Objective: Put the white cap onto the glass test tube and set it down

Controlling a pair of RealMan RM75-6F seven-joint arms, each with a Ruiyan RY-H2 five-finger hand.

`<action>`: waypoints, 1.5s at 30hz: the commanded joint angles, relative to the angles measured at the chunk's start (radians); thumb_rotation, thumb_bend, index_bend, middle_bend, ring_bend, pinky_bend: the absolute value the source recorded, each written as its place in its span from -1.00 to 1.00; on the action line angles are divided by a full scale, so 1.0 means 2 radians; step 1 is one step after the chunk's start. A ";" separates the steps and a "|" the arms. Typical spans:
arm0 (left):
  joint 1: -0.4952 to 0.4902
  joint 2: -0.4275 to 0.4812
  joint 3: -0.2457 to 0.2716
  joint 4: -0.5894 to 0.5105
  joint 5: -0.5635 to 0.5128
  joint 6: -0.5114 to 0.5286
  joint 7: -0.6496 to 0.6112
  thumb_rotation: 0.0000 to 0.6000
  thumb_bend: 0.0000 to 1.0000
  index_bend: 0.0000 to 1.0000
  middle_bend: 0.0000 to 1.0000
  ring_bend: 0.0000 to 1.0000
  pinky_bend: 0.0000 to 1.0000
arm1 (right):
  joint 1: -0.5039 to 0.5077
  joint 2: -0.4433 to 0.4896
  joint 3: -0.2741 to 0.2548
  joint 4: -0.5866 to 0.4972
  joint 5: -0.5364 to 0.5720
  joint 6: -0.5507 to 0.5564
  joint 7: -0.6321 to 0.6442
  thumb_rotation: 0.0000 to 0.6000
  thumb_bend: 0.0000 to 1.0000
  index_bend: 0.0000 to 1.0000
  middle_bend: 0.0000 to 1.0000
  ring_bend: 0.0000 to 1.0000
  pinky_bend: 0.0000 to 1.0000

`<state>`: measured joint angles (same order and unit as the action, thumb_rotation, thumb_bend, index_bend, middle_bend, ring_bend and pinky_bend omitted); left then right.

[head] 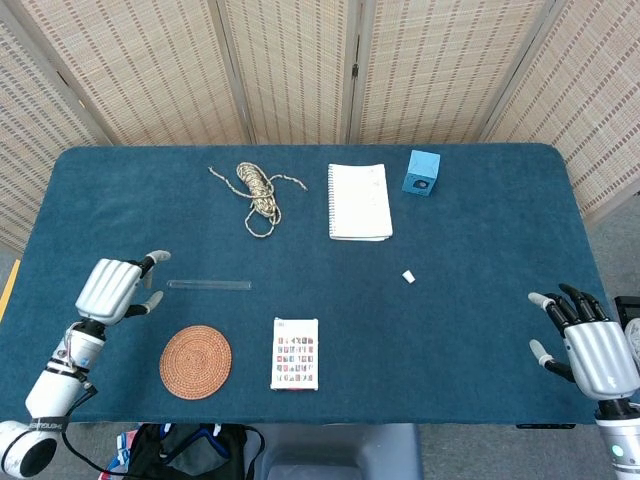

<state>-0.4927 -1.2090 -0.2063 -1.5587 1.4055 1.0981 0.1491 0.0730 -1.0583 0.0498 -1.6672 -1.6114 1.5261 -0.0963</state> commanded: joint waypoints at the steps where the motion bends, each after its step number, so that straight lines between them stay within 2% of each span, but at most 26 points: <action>1: -0.032 -0.022 -0.007 0.023 -0.021 -0.038 0.010 1.00 -0.43 -0.39 0.67 0.65 0.98 | 0.001 0.001 0.000 0.000 0.000 -0.001 0.001 1.00 -0.47 -0.54 -0.40 -0.70 -0.62; 5: -0.060 -0.041 -0.009 0.043 -0.046 -0.075 0.032 1.00 -0.43 -0.38 0.78 0.74 1.00 | 0.002 0.003 0.001 0.000 0.002 -0.003 0.000 1.00 -0.47 -0.54 -0.39 -0.70 -0.63; 12: -0.103 -0.088 -0.014 0.084 -0.103 -0.121 0.074 1.00 -0.43 -0.36 0.84 0.78 1.00 | 0.006 0.001 0.001 0.004 0.005 -0.010 0.004 1.00 -0.47 -0.54 -0.39 -0.70 -0.62; 17: -0.126 -0.121 -0.016 0.125 -0.134 -0.136 0.096 1.00 -0.43 -0.20 0.84 0.79 1.00 | 0.010 0.000 0.001 0.008 0.003 -0.012 0.008 1.00 -0.47 -0.54 -0.38 -0.70 -0.62; 22: -0.144 -0.138 -0.010 0.143 -0.165 -0.155 0.123 1.00 -0.43 -0.13 0.86 0.80 1.00 | 0.010 0.000 0.001 0.011 0.009 -0.014 0.010 1.00 -0.47 -0.54 -0.38 -0.70 -0.62; 32: -0.164 -0.164 0.005 0.166 -0.208 -0.164 0.161 1.00 -0.43 -0.06 0.87 0.81 1.00 | 0.013 -0.003 0.001 0.017 0.011 -0.018 0.015 1.00 -0.47 -0.52 -0.37 -0.69 -0.63; 45: -0.183 -0.183 0.019 0.180 -0.254 -0.176 0.187 1.00 -0.43 -0.07 0.88 0.82 1.00 | 0.013 -0.001 0.000 0.020 0.014 -0.017 0.019 1.00 -0.47 -0.50 -0.36 -0.68 -0.62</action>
<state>-0.8562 -1.5722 -0.1704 -1.1998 0.9001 0.7475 0.5216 0.0980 -1.0601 0.0506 -1.6278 -1.5826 1.4912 -0.0588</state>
